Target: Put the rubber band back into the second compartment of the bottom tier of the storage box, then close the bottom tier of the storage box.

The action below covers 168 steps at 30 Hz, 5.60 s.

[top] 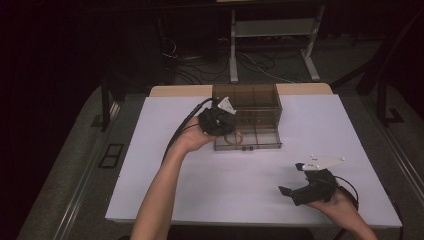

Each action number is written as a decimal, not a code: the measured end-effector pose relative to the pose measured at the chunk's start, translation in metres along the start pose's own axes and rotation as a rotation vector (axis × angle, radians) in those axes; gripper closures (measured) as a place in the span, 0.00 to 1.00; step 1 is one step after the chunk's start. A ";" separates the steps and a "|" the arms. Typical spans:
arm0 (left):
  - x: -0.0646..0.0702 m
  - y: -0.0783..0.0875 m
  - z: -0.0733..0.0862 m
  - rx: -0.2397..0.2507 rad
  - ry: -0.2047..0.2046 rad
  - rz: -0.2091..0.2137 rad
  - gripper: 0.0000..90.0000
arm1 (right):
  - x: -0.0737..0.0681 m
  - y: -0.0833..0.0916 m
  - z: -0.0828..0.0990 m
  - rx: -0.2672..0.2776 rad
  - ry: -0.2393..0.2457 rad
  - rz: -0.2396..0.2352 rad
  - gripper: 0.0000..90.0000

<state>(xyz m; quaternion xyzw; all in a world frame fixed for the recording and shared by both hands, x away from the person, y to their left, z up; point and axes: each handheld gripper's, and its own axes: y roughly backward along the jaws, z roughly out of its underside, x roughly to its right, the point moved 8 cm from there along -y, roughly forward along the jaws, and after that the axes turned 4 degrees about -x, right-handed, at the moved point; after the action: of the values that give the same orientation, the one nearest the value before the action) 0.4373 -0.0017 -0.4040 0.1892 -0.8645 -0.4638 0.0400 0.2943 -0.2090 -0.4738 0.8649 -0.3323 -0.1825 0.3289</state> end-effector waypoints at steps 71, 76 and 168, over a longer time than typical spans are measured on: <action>-0.017 -0.092 -0.002 0.058 0.082 -0.015 0.92 | -0.001 -0.002 0.004 -0.025 0.018 -0.004 0.00; -0.018 -0.095 -0.001 0.046 0.073 -0.018 0.91 | -0.001 -0.002 0.004 -0.026 0.021 -0.005 0.00; 0.067 -0.035 -0.004 0.229 0.083 0.164 0.44 | 0.000 -0.001 0.004 -0.016 0.012 0.003 0.00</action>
<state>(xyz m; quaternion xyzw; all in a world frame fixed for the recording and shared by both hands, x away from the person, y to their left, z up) 0.3867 -0.0470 -0.4377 0.1401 -0.9220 -0.3490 0.0917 0.2924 -0.2099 -0.4768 0.8628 -0.3301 -0.1795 0.3382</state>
